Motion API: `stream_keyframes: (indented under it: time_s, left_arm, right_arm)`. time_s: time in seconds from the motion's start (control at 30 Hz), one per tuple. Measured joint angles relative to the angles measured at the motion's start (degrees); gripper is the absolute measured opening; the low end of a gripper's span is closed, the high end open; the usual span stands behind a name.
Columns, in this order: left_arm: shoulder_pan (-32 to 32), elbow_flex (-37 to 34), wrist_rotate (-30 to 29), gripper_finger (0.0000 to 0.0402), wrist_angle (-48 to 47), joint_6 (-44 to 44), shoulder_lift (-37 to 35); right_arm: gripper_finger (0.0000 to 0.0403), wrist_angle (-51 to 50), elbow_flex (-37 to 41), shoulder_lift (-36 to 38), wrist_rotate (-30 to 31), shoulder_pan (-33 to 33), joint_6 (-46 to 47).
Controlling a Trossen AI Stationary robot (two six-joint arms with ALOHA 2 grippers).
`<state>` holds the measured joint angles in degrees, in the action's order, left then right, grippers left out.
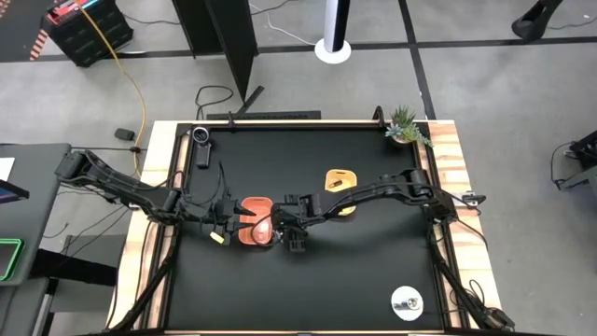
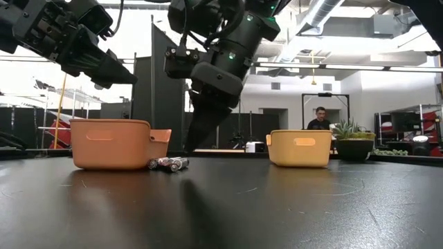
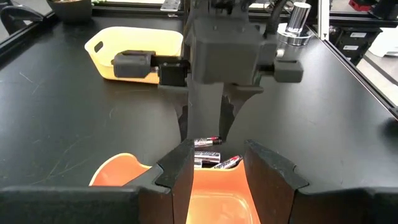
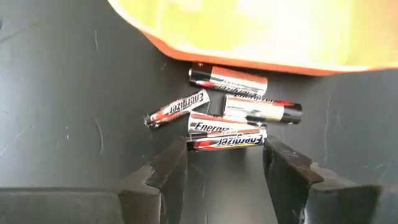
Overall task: Sort batteries
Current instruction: Put the small silver battery into the orange bin
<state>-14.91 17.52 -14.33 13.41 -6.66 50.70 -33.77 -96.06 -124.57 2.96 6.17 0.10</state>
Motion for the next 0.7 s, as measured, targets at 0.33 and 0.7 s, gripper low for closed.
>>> stream_keyframes:
  time_s: [0.33, 0.7]
  left_arm:
    - [0.01, 0.0, 0.0, 0.0132, 0.0, 0.0, 0.0]
    - [0.01, 0.0, 0.0, 0.0132, 0.02, -0.02, 0.0]
  right_arm:
    - [0.0196, 0.07, -6.73, 0.06, 0.31, 0.0, -2.19]
    - [0.023, 8.34, -8.25, 0.06, 0.62, -1.09, -3.16]
